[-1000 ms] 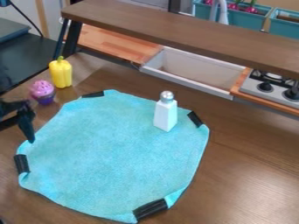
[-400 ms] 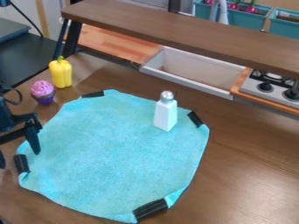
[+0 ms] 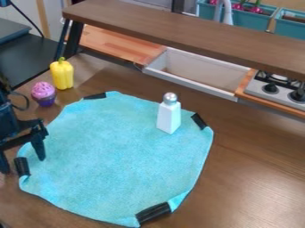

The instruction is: Fold from bottom left to top right

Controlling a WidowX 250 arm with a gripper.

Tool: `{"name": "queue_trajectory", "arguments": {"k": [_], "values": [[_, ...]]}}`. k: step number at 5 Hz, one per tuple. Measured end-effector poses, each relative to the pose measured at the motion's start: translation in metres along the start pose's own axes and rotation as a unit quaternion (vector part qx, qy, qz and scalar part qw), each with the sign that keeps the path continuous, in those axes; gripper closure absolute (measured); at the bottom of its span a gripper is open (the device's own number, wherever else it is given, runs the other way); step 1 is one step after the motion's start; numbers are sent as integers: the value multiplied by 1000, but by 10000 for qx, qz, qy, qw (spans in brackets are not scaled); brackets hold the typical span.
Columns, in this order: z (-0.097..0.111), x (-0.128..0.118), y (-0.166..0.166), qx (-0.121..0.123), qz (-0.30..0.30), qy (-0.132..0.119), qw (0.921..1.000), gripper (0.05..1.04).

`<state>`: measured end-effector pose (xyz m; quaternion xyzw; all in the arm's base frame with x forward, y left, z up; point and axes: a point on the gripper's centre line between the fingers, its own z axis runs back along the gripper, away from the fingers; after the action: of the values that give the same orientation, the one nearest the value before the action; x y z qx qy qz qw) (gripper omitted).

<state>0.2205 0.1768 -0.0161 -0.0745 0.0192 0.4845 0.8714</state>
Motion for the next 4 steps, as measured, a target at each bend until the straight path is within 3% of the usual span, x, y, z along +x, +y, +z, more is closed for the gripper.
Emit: {"name": "queue_trajectory", "arguments": {"k": [2,3,4], "values": [[-6,-1,4,169,-113,-51,9998,728],[-3,-7,6,159,-57,110,9998,916],[20,-10,-5,-98,-56,204,9997,1007]]}}
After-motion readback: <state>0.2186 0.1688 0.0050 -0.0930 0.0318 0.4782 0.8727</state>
